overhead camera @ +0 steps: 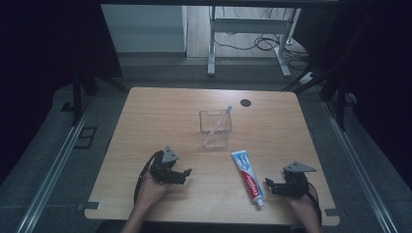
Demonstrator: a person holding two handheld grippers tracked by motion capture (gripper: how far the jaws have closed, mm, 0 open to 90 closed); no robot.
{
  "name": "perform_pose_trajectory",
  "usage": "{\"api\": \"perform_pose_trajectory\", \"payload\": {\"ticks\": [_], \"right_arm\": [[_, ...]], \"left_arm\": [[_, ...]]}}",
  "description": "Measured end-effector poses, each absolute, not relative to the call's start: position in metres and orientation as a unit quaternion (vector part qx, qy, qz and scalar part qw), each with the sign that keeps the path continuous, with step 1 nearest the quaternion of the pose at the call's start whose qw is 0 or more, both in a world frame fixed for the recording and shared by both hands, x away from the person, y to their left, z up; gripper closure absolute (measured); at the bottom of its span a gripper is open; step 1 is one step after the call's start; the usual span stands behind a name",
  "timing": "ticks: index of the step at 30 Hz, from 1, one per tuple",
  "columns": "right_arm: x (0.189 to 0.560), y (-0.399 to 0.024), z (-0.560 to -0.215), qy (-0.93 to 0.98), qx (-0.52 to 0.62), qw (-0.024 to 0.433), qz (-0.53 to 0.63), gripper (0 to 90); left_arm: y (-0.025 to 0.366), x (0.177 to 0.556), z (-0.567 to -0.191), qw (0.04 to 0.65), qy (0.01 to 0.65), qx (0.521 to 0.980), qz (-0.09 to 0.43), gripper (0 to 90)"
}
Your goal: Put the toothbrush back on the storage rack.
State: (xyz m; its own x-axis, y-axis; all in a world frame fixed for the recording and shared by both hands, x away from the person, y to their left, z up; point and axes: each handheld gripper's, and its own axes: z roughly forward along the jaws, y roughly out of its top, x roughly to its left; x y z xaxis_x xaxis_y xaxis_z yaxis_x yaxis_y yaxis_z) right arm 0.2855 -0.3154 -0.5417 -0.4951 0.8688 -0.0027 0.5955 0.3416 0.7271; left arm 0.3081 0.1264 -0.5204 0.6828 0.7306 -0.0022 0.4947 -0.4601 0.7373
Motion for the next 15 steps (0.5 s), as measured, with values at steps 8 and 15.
{"api": "perform_pose_trajectory", "payload": {"ticks": [8,15], "right_arm": [[0.285,-0.315,-0.542,0.794,0.462,0.199,0.341,12.9],[0.285,-0.315,-0.542,0.794,0.462,0.199,0.341,12.9]], "left_arm": [[0.128,0.300,-0.531,0.358,0.368,0.844,0.155,13.0],[0.129,0.298,-0.540,0.340,0.371,0.852,0.148,12.9]]}}
